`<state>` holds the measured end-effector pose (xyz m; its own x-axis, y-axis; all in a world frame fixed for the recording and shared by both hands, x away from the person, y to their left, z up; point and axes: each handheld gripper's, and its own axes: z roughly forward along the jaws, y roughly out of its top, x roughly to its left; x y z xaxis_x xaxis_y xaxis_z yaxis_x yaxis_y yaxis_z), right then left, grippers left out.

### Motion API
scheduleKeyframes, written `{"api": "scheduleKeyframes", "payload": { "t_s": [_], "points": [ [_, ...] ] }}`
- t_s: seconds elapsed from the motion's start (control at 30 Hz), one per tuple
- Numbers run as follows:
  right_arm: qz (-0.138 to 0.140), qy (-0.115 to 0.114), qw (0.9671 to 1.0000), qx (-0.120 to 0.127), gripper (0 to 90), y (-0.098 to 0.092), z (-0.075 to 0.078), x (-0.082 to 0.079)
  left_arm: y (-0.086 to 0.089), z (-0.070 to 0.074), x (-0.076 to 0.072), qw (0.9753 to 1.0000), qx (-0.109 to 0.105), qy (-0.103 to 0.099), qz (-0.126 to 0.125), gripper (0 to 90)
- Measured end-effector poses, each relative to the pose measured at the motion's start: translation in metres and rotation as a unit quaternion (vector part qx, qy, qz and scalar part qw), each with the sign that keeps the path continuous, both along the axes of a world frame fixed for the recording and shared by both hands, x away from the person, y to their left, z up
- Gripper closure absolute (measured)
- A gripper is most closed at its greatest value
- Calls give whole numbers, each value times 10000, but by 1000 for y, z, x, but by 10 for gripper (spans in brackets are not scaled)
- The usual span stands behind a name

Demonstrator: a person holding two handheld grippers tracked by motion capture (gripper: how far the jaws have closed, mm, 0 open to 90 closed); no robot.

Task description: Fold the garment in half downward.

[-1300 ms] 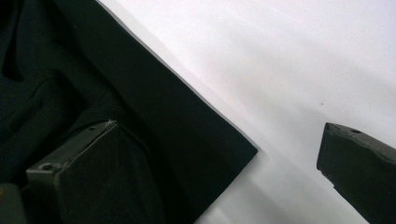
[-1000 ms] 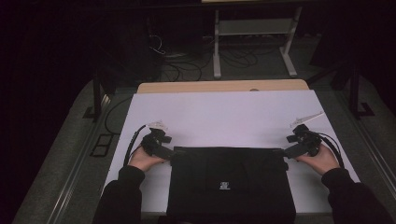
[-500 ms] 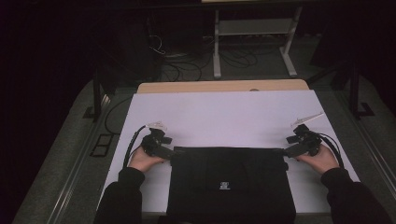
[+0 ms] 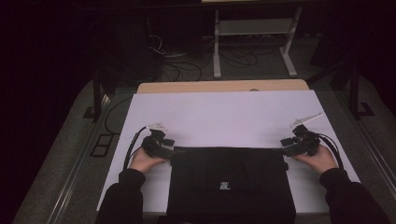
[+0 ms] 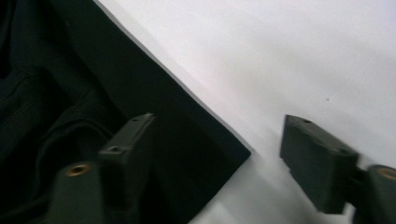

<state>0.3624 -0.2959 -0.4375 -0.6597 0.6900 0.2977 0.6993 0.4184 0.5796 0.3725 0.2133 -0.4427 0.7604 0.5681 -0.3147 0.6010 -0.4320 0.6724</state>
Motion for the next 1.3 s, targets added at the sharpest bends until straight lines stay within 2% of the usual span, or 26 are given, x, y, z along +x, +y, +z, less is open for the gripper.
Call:
{"api": "scheduleKeyframes", "payload": {
  "t_s": [0.3,0.47,0.53,0.57,0.7,0.9,1.07,1.1,1.17,1.3],
  "points": [
    [71,-26,9999,-75,437,1,0,-1,3,-1,1,9999,-98,48,-43,317],
    [93,-53,9996,-258,566,-1,-2,-1,5,-4,3,9999,-95,108,-93,398],
    [120,-40,9995,-287,608,-1,-2,-2,7,-5,3,9997,-176,145,-98,428],
    [120,-40,9995,-287,608,-1,-2,-2,7,-5,3,9997,-176,145,-98,448],
    [166,-45,9995,-280,701,-2,-2,-2,9,-6,4,9997,-154,142,-102,515],
    [171,100,9997,-150,820,-1,-3,-2,9,-6,4,9999,-82,62,-64,603],
    [222,102,9996,-152,836,0,-4,-2,7,-7,3,9999,-84,37,-71,672],
    [228,106,9996,-150,837,0,-4,-2,6,-7,3,10000,-28,5,-32,672],
    [248,106,9995,-139,842,0,-3,-2,6,-7,3,10000,12,9,-82,775],
    [258,125,9995,-121,845,-1,-3,-2,4,-6,3,9999,113,-21,-104,836]
  ]
}}
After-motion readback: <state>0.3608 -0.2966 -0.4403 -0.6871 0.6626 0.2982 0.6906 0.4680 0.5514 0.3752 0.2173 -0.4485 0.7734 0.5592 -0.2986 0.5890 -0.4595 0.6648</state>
